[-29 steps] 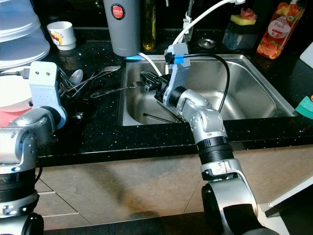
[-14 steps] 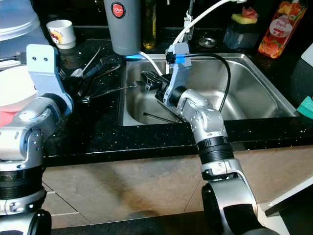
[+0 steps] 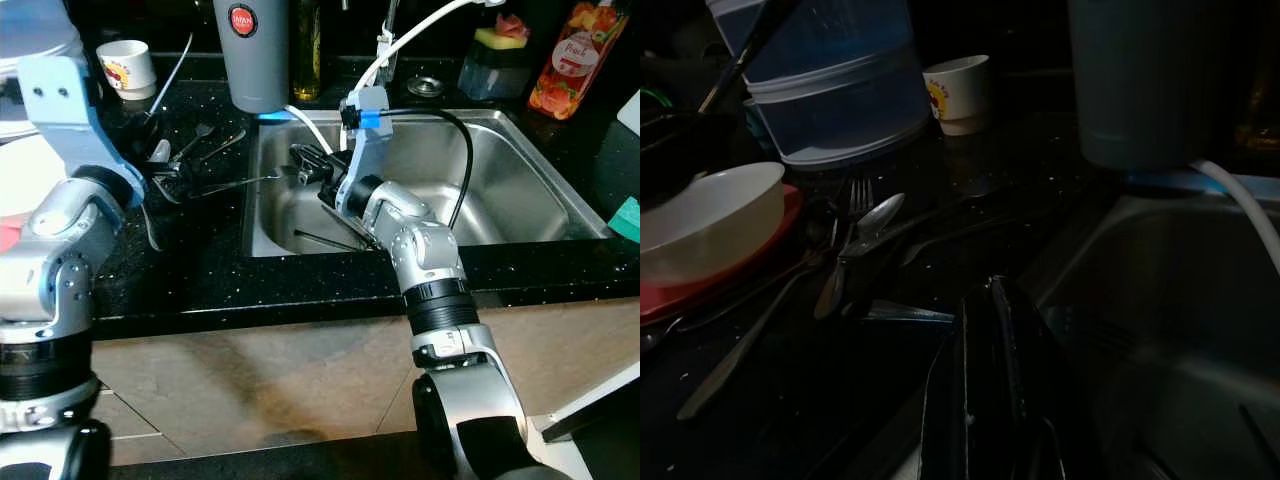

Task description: Kitchen organization

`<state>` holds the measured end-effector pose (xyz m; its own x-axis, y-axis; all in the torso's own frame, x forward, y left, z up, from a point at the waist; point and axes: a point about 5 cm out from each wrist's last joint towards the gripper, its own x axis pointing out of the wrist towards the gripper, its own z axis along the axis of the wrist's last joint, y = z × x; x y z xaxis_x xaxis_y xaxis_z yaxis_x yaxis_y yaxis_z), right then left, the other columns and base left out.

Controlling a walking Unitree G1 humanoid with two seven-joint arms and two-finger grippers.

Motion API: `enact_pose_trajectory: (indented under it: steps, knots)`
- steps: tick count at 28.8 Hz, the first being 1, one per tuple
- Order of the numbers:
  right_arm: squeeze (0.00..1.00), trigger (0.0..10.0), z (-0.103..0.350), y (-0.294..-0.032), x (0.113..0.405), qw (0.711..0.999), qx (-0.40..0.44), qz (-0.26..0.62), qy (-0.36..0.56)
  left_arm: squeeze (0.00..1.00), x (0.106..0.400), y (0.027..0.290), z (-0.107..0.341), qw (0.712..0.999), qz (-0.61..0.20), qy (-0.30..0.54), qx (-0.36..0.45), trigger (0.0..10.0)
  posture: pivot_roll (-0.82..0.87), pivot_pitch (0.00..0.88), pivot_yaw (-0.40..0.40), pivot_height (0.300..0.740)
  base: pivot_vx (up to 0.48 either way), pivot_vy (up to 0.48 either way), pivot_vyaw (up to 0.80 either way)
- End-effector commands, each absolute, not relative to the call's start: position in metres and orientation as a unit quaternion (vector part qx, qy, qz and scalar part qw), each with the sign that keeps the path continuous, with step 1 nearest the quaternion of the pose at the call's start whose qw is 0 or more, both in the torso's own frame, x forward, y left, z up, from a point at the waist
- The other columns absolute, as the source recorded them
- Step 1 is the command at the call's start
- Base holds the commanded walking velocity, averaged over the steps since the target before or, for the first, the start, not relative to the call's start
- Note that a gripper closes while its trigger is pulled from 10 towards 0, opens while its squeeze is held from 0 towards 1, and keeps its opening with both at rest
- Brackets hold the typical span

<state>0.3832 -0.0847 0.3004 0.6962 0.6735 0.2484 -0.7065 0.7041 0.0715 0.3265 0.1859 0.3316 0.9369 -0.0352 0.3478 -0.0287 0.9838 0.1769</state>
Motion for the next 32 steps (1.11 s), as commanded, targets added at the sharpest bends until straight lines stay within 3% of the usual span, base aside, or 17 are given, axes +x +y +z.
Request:
enact_pose_trajectory:
  steps: [1, 5, 14, 32]
  knots:
    - [0.0, 10.0, 0.306, -0.085, 0.383, 0.915, 0.08, 0.378, -0.113, 0.0, 0.327, 0.187, 0.326, 0.978, 0.01, -0.168, 0.124, 0.0, -0.01, 0.176, -0.025, 0.74, 0.0, 0.0, 0.0]
    - [0.0, 10.0, 0.306, -0.085, 0.382, 0.915, 0.08, 0.379, -0.113, 0.0, 0.329, 0.195, 0.314, 0.971, 0.047, -0.141, 0.189, 0.0, -0.01, 0.177, -0.024, 0.74, 0.0, 0.0, 0.0]
    - [0.0, 10.0, 0.306, -0.085, 0.382, 0.915, 0.084, 0.379, -0.113, 0.0, 0.328, 0.189, 0.311, 0.941, 0.039, -0.165, 0.294, 0.0, -0.01, 0.177, -0.024, 0.74, 0.0, 0.0, 0.0]
    - [0.0, 10.0, 0.307, -0.085, 0.383, 0.915, 0.085, 0.378, -0.114, 0.0, 0.329, 0.178, 0.312, 0.915, 0.022, -0.199, 0.35, 0.0, -0.01, 0.174, -0.023, 0.74, 0.0, 0.0, 0.0]
